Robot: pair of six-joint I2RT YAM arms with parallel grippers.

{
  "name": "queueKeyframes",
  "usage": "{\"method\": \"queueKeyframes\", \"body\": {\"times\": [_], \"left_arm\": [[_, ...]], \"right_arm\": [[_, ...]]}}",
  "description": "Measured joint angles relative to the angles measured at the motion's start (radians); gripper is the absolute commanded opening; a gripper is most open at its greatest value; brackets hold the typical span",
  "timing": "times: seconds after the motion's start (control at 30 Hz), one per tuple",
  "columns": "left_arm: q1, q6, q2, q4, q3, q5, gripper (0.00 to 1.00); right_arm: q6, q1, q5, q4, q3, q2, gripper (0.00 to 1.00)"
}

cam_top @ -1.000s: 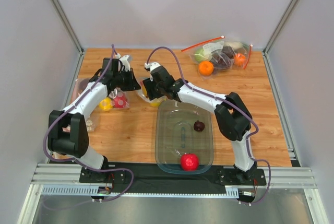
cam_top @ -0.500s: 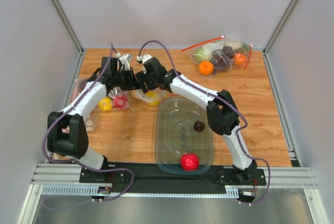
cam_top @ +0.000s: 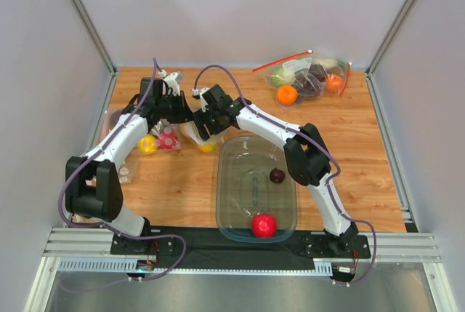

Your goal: Open the zip-top bag and remove the fake food

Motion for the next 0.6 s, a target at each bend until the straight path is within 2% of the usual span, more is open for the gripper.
{"method": "queueKeyframes", "body": {"times": [0.33, 0.6], "left_arm": [[-0.001, 0.014, -0.006, 0.014, -0.016, -0.026, 0.03], [-0.002, 0.029, -0.055, 0.032, -0.082, -0.087, 0.08]], "right_arm": [[0.093, 0.001, -0.134, 0.048, -0.051, 0.0, 0.74], [0.094, 0.042, -0.094, 0.001, -0.035, 0.004, 0.74]]}}
